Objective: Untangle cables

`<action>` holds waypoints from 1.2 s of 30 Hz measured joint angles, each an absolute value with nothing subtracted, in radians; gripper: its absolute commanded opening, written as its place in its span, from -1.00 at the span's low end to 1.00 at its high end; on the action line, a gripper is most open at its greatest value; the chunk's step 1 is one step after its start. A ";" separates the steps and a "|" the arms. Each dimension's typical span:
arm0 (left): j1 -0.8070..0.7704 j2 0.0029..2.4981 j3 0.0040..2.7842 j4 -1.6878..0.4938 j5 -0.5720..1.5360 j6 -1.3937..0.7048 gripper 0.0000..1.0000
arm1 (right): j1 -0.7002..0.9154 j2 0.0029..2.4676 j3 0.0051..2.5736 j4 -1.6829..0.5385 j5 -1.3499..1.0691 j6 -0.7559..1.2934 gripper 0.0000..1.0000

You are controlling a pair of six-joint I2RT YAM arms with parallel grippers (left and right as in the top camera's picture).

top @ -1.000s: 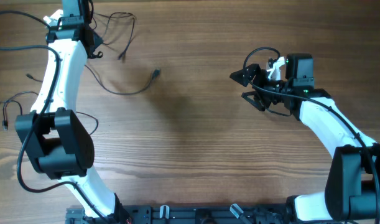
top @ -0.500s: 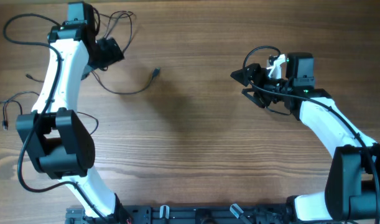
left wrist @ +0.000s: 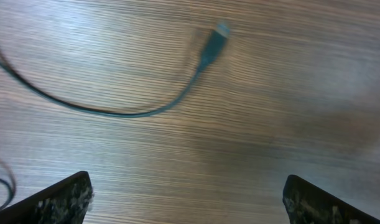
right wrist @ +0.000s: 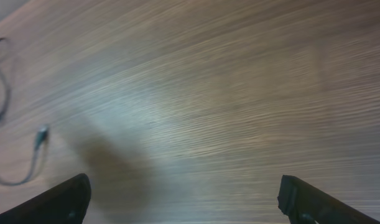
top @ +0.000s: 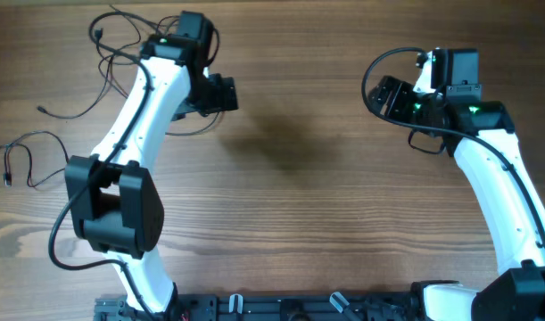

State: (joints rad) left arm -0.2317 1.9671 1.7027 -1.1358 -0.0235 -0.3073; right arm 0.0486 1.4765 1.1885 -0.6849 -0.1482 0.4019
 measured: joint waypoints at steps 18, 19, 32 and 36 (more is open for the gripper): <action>-0.295 1.967 1.703 -1.132 -0.023 -0.307 1.00 | 0.049 1.477 1.188 -0.688 -0.076 0.387 0.99; -0.295 1.967 1.703 -1.132 -0.023 -0.307 1.00 | 0.049 1.477 1.188 -0.688 -0.076 0.387 0.99; -0.295 1.967 1.703 -1.132 -0.023 -0.307 1.00 | 0.049 1.477 1.188 -0.688 -0.076 0.387 0.99; -0.295 1.918 1.697 -1.019 -0.023 -0.307 1.00 | 0.049 1.477 1.188 -0.688 -0.073 0.387 0.99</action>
State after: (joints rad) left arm -0.2947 1.9182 1.6974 -1.0187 -0.0235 -0.3073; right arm 0.0486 1.4769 1.1885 -0.6880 -0.0731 0.3870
